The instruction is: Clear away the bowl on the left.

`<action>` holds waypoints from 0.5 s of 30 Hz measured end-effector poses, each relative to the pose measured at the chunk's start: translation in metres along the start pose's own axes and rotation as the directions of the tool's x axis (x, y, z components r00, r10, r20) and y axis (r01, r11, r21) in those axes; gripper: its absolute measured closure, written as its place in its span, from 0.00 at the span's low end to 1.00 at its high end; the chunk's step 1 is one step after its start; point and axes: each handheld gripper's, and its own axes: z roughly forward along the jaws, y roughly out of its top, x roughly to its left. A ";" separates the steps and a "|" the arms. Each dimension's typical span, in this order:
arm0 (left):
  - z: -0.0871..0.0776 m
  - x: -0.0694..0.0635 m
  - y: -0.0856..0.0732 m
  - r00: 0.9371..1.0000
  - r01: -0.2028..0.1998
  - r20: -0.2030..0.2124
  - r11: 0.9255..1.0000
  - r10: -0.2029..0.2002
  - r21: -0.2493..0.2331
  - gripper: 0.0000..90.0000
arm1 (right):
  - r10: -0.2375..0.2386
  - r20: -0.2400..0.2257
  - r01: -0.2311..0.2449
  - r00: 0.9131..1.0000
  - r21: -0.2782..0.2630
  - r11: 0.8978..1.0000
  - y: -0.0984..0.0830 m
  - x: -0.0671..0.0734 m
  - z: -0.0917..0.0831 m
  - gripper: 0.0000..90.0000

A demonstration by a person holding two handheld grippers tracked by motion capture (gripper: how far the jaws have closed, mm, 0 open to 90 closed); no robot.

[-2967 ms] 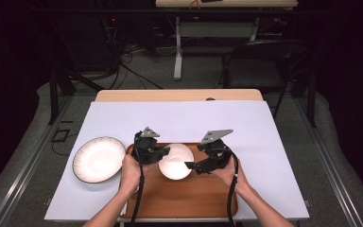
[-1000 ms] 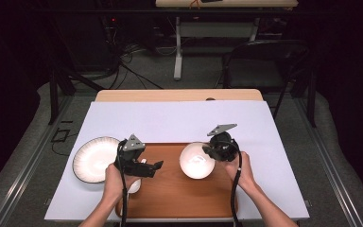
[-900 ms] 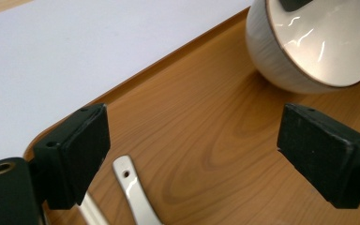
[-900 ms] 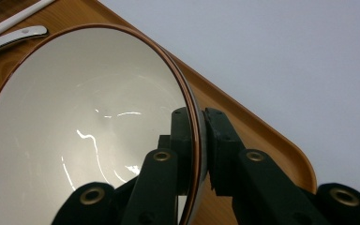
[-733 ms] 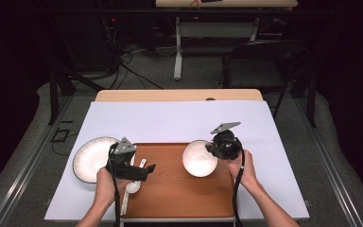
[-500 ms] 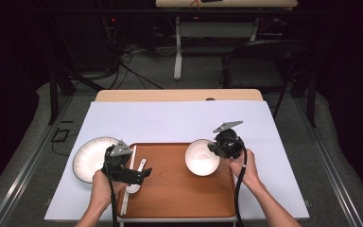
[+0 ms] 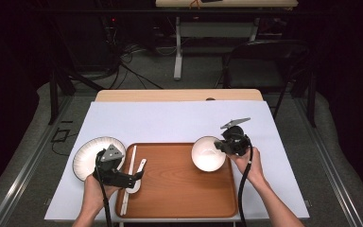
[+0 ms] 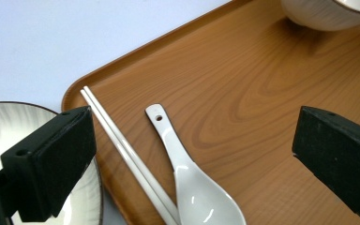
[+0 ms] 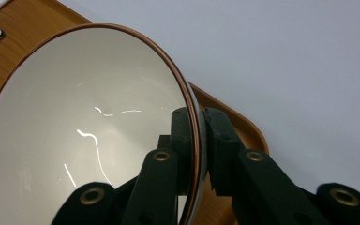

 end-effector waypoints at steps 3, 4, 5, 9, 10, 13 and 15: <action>0.000 0.002 -0.001 1.000 0.001 0.003 1.000 -0.001 -0.002 0.00 | 0.011 0.005 -0.011 1.000 0.002 1.000 -0.001 -0.003 0.001 0.92; 0.000 0.002 -0.001 1.000 0.001 0.002 1.000 -0.001 0.001 0.00 | 0.017 0.006 -0.017 1.000 0.007 1.000 -0.001 -0.005 0.001 0.92; 0.001 0.002 -0.001 1.000 0.003 0.003 1.000 -0.003 0.001 0.00 | 0.028 0.008 -0.028 1.000 0.013 1.000 -0.002 -0.007 0.002 0.92; 0.002 0.003 -0.002 1.000 -0.001 0.004 1.000 0.001 0.014 0.00 | 0.068 0.005 -0.068 0.998 0.036 0.997 -0.005 -0.016 0.005 0.92; 0.002 0.003 -0.002 1.000 -0.001 0.004 1.000 0.001 0.014 0.00 | 0.073 0.008 -0.073 0.997 0.038 0.997 -0.006 -0.018 0.005 0.92; 0.004 0.005 -0.003 1.000 0.012 0.013 1.000 -0.013 0.014 0.00 | 0.098 0.002 -0.098 0.995 0.046 0.994 -0.008 -0.023 0.007 0.92; 0.004 0.006 -0.003 1.000 0.013 0.013 1.000 -0.013 0.015 0.00 | 0.105 -0.003 -0.105 0.994 0.049 0.993 -0.008 -0.025 0.008 0.92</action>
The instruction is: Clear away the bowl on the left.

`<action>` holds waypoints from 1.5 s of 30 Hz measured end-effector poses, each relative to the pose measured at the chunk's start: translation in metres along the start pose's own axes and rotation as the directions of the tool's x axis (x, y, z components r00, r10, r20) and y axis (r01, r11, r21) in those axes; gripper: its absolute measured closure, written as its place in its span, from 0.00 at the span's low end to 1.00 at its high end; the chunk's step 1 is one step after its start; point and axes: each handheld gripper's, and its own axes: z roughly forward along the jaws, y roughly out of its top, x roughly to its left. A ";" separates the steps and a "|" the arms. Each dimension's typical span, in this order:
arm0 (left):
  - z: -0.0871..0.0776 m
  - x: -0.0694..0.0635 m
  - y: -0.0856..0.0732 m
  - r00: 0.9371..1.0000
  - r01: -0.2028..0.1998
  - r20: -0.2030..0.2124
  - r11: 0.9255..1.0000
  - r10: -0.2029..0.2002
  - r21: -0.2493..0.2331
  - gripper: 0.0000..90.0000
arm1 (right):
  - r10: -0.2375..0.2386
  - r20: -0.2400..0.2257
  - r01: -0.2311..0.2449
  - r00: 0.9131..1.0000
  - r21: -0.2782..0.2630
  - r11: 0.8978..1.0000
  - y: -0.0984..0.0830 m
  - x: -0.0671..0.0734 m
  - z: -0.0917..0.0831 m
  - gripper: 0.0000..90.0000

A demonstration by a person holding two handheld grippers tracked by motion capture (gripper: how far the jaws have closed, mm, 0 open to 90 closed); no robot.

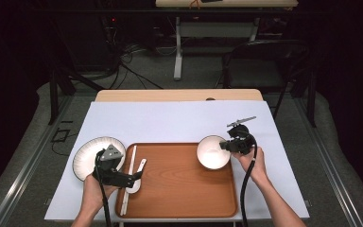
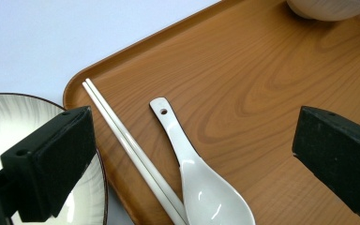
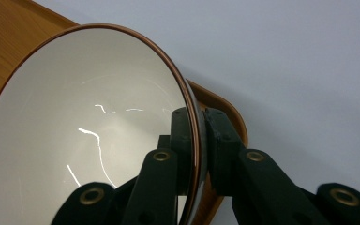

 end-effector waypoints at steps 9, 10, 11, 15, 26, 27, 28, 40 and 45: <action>0.000 0.002 -0.001 1.000 0.005 -0.001 1.000 -0.005 0.002 0.00 | 0.051 -0.006 -0.051 0.999 0.007 0.999 -0.002 -0.009 0.003 0.92; 0.000 0.002 -0.001 1.000 0.005 -0.002 1.000 -0.005 0.001 0.00 | 0.045 0.007 -0.045 0.999 0.011 0.999 -0.002 -0.009 0.004 0.92; 0.000 0.002 -0.002 1.000 0.006 -0.001 1.000 -0.006 0.000 0.00 | 0.050 0.018 -0.050 0.999 0.010 0.999 -0.002 -0.010 0.004 0.92; 0.000 0.003 -0.002 1.000 0.005 -0.002 1.000 -0.005 0.002 0.00 | 0.065 0.037 -0.065 0.997 0.020 0.998 -0.004 -0.016 0.006 0.92; -0.001 0.004 -0.003 1.000 0.009 -0.012 1.000 -0.008 0.006 0.00 | 0.053 0.056 -0.054 0.997 0.013 0.998 -0.006 -0.021 0.006 0.92; -0.001 0.004 -0.003 1.000 0.009 -0.012 1.000 -0.008 0.006 0.00 | 0.053 0.056 -0.054 0.997 0.013 0.998 -0.006 -0.021 0.006 0.92; -0.001 0.005 -0.003 1.000 0.009 -0.010 1.000 -0.009 0.008 0.00 | 0.053 0.064 -0.054 0.997 0.011 0.998 -0.006 -0.022 0.006 0.92; -0.001 0.006 -0.003 1.000 0.010 -0.013 1.000 -0.010 0.007 0.00 | 0.057 0.067 -0.058 0.996 0.017 0.998 -0.007 -0.024 0.005 0.92; -0.002 0.006 -0.003 1.000 0.015 -0.014 1.000 -0.015 0.004 0.00 | 0.062 0.076 -0.063 0.995 0.014 0.998 -0.007 -0.024 0.004 0.92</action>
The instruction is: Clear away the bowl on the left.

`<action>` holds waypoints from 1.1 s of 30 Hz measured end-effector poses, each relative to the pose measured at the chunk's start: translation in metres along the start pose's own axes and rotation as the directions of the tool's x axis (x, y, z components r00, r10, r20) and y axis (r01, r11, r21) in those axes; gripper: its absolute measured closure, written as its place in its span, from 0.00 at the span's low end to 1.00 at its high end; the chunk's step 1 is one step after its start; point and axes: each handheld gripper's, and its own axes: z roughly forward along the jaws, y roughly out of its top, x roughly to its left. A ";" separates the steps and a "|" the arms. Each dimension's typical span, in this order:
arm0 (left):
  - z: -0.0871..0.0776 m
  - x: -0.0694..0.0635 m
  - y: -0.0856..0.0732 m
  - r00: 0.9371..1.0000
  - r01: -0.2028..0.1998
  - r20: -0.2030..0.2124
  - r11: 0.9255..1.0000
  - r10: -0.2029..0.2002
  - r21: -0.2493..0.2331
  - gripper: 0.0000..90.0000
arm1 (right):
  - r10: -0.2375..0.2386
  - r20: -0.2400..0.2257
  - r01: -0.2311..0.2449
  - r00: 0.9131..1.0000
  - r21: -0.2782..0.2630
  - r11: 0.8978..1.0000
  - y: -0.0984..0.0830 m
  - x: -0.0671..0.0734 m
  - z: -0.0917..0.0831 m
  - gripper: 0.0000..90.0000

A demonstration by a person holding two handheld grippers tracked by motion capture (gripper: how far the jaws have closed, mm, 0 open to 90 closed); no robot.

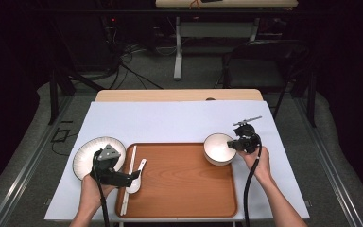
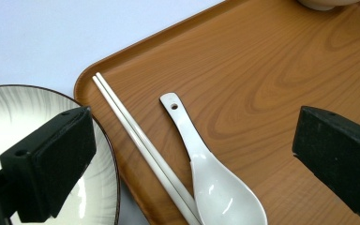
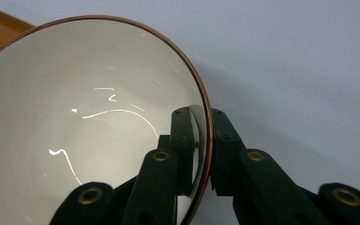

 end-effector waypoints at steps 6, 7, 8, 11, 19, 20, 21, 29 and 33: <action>0.000 0.000 -0.002 1.000 -0.003 0.001 1.000 0.003 0.012 0.00 | -0.012 -0.038 0.011 0.999 -0.022 1.000 0.000 0.001 -0.005 0.72; 0.000 0.000 -0.002 1.000 0.001 0.000 1.000 -0.001 0.014 0.00 | -0.015 -0.037 0.014 0.999 -0.028 1.000 0.000 0.002 -0.006 0.66; 0.000 0.000 -0.003 1.000 0.004 0.000 1.000 -0.004 0.014 0.00 | -0.015 -0.037 0.014 0.999 -0.028 1.000 0.000 0.002 -0.006 0.66; -0.002 0.001 -0.003 1.000 0.012 -0.002 1.000 -0.012 0.012 0.00 | -0.030 -0.040 0.028 0.999 -0.035 0.999 0.000 0.004 -0.011 0.50; -0.008 0.005 -0.006 0.999 0.035 -0.009 0.999 -0.035 0.000 0.00 | -0.093 -0.036 0.090 0.995 -0.067 0.994 -0.005 0.012 -0.029 0.19; -0.009 0.006 -0.006 0.999 0.038 -0.012 0.999 -0.038 -0.003 0.00 | -0.096 -0.035 0.093 0.995 -0.064 0.994 -0.007 0.012 -0.031 0.17; -0.010 0.007 -0.007 0.999 0.043 -0.013 0.999 -0.043 -0.006 0.00 | -0.107 -0.030 0.105 0.994 -0.072 0.992 -0.008 0.013 -0.033 0.17; -0.019 0.014 -0.016 0.996 0.078 -0.045 0.997 -0.078 -0.021 0.00 | -0.139 -0.030 0.137 0.990 -0.081 0.987 -0.020 0.017 -0.047 0.04; -0.024 0.018 -0.020 0.994 0.097 -0.052 0.995 -0.099 -0.034 0.00 | -0.146 -0.025 0.144 0.989 -0.087 0.986 -0.027 0.020 -0.054 0.00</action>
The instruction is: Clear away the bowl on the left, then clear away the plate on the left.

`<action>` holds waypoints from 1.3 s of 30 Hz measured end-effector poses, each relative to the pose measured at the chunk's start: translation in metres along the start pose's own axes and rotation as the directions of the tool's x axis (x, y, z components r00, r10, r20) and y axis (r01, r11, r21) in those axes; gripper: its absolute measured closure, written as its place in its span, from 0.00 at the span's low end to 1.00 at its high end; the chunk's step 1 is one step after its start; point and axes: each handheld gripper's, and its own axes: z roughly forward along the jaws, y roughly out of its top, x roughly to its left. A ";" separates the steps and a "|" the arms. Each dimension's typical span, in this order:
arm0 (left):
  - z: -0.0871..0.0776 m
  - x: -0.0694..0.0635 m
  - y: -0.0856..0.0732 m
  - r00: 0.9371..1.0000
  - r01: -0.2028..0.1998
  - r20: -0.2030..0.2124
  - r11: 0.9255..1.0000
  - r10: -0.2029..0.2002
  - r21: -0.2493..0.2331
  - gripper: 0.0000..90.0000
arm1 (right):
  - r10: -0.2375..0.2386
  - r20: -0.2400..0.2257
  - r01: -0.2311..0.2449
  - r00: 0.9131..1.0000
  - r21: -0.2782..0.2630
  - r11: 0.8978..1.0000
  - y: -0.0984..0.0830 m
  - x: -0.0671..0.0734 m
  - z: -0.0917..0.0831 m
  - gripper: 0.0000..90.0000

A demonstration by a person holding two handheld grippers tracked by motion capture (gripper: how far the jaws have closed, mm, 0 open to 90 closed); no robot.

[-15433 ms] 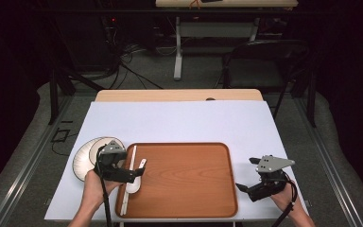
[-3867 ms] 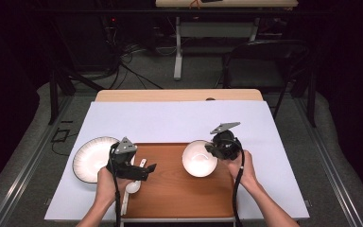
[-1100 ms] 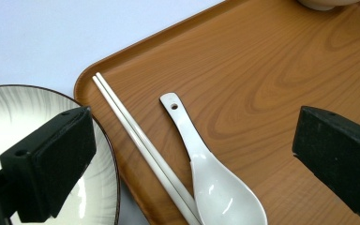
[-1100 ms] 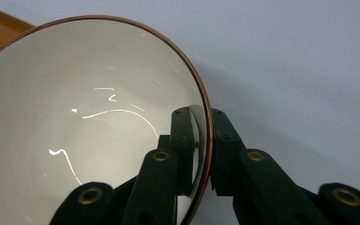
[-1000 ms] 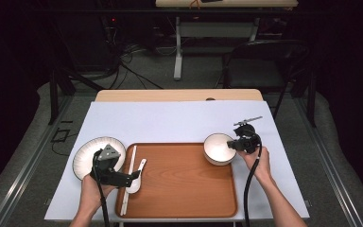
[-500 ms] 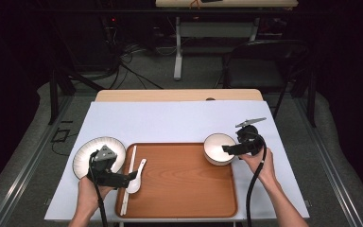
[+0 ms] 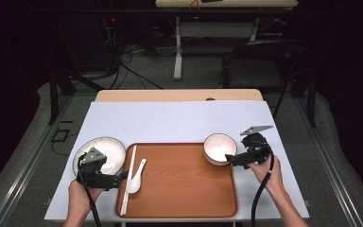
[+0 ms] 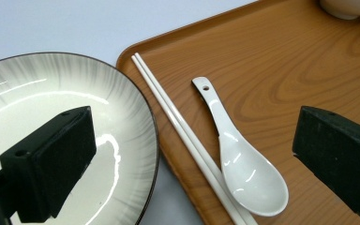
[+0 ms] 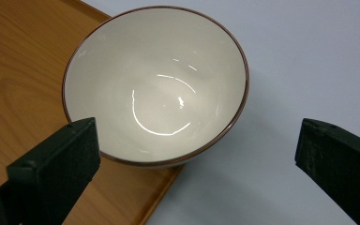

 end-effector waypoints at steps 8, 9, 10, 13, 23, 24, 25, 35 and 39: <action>-0.005 0.007 -0.005 1.000 0.020 -0.011 1.000 -0.020 -0.009 0.00 | -0.015 -0.026 0.015 1.000 -0.001 1.000 -0.025 0.011 -0.013 0.00; -0.005 0.007 -0.005 1.000 0.019 -0.012 1.000 -0.019 -0.008 0.00 | -0.013 -0.028 0.013 1.000 -0.001 1.000 -0.026 0.012 -0.014 0.00; -0.005 0.007 -0.005 1.000 0.022 -0.013 1.000 -0.022 -0.008 0.00 | -0.014 -0.030 0.014 0.999 -0.002 1.000 -0.029 0.013 -0.014 0.00; -0.005 0.008 -0.006 0.999 0.025 -0.024 1.000 -0.026 -0.009 0.00 | -0.016 -0.036 0.016 0.999 0.005 1.000 -0.035 0.018 -0.016 0.00; -0.008 0.016 -0.010 0.996 0.073 -0.049 0.997 -0.075 -0.029 0.00 | -0.036 -0.048 0.037 0.998 0.019 0.999 -0.049 0.027 -0.018 0.00; -0.008 0.017 -0.011 0.996 0.081 -0.046 0.996 -0.082 -0.032 0.00 | -0.043 -0.049 0.044 0.998 0.019 0.999 -0.049 0.027 -0.016 0.00; -0.008 0.019 -0.012 0.994 0.094 -0.046 0.995 -0.095 -0.038 0.00 | -0.044 -0.047 0.045 0.998 0.023 0.999 -0.049 0.027 -0.016 0.00; -0.012 0.037 -0.021 0.979 0.197 -0.032 0.975 -0.202 -0.106 0.00 | -0.073 -0.045 0.075 0.996 0.039 0.996 -0.049 0.029 -0.013 0.00; -0.016 0.045 -0.024 0.970 0.219 -0.079 0.965 -0.232 -0.143 0.00 | -0.083 -0.045 0.085 0.996 0.037 0.996 -0.048 0.031 -0.013 0.00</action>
